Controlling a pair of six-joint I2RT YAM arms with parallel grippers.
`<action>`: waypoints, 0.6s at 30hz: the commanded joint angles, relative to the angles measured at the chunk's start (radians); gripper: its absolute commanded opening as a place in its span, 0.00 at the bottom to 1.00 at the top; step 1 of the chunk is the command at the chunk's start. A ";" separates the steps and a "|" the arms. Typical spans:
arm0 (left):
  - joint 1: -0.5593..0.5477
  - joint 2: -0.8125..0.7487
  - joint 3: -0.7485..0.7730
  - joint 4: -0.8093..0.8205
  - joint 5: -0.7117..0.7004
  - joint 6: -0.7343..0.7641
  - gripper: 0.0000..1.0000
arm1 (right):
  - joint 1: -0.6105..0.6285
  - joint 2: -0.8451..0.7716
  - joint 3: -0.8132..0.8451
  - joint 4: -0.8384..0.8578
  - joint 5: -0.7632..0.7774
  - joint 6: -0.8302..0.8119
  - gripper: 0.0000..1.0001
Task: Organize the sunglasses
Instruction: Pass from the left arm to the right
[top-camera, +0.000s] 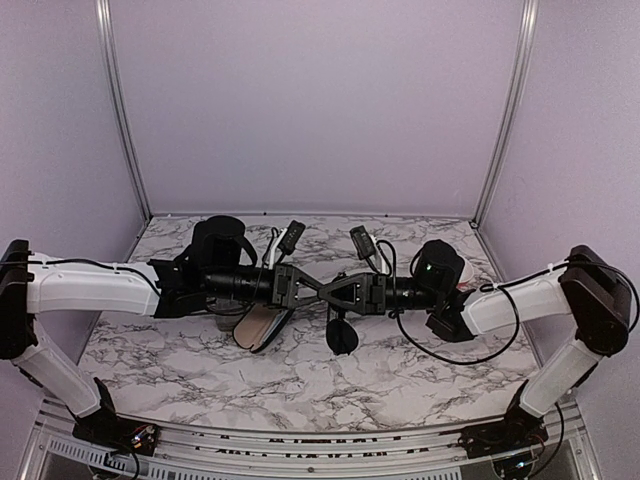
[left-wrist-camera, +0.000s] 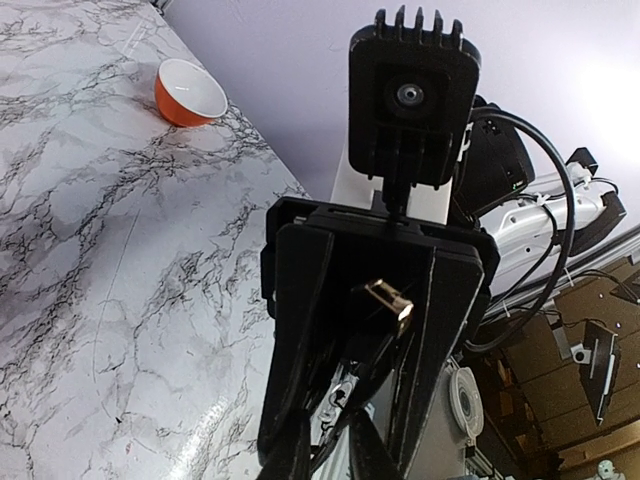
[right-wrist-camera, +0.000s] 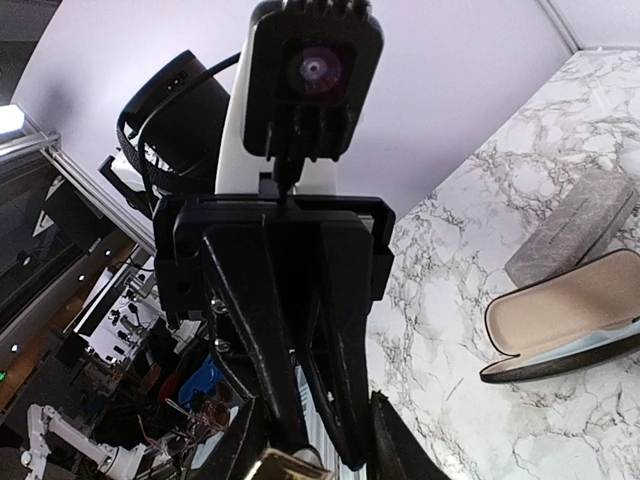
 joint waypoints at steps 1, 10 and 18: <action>0.018 -0.006 0.008 -0.038 -0.050 -0.019 0.15 | 0.002 0.023 0.003 0.142 -0.052 0.067 0.32; 0.050 -0.041 -0.022 -0.038 -0.106 -0.039 0.14 | 0.002 0.080 0.014 0.165 -0.064 0.112 0.18; 0.117 -0.099 -0.060 -0.039 -0.110 -0.035 0.14 | 0.001 0.103 0.043 0.127 -0.065 0.105 0.17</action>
